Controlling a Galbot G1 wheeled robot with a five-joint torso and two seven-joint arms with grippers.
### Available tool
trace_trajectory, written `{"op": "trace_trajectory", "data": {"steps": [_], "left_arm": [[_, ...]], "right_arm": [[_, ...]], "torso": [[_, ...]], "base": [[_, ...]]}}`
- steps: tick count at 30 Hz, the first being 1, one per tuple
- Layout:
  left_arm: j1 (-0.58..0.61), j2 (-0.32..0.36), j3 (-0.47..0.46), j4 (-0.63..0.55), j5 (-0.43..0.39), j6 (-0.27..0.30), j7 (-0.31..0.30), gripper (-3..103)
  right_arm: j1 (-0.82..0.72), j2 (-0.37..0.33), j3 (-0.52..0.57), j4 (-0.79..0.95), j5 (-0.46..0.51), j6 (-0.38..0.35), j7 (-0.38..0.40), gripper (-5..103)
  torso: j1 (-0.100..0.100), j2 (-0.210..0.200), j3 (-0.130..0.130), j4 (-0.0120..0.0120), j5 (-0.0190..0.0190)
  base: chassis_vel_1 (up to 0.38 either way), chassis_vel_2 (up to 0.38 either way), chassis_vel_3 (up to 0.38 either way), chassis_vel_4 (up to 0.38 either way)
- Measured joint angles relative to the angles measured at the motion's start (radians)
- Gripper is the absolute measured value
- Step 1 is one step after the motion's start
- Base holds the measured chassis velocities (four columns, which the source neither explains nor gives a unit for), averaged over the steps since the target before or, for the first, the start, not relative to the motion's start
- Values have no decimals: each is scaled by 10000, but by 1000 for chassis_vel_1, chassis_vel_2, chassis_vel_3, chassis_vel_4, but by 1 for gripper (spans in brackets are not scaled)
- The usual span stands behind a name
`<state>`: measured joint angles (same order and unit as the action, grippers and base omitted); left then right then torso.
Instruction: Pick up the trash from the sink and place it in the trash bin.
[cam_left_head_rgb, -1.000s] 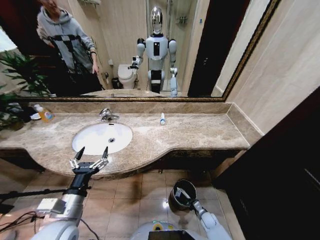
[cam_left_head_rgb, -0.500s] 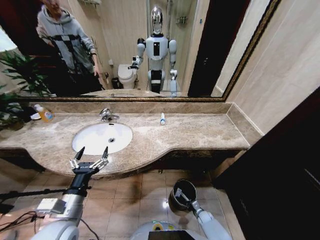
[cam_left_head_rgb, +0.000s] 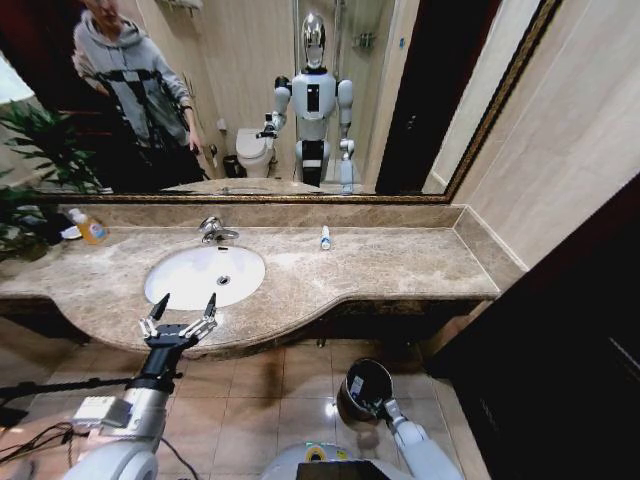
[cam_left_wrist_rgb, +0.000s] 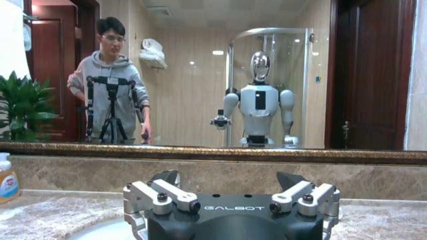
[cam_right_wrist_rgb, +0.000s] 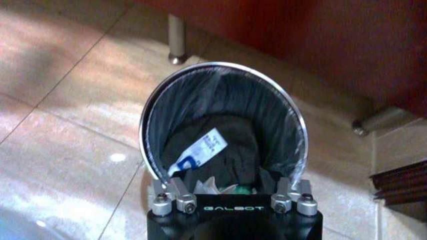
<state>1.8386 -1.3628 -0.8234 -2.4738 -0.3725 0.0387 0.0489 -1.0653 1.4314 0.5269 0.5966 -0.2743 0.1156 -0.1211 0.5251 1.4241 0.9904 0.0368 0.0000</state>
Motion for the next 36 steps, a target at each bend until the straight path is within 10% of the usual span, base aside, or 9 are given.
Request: {"op": "trace_trajectory", "data": {"steps": [9, 26, 36], "left_arm": [[0, 0, 0, -1, 0, 0, -1, 100], [0, 0, 0, 0, 0, 0, 0, 100], [0, 0, 0, 0, 0, 0, 0, 100]], "right_arm": [[-2008, -70, 402, 3740, 1114, -75, 799, 99], [-6567, 541, 1292, 10808, 664, 2027, 875, 100], [-8106, 1152, 744, 14841, 475, 1660, 1045, 100]], "torso": [[0, 1, 0, -1, -1], [-1, 2, -1, -1, -2], [0, 2, 0, -1, -2]], "base": [[0, 0, 0, 0], [0, 0, 0, 0], [0, 0, 0, 0]]}}
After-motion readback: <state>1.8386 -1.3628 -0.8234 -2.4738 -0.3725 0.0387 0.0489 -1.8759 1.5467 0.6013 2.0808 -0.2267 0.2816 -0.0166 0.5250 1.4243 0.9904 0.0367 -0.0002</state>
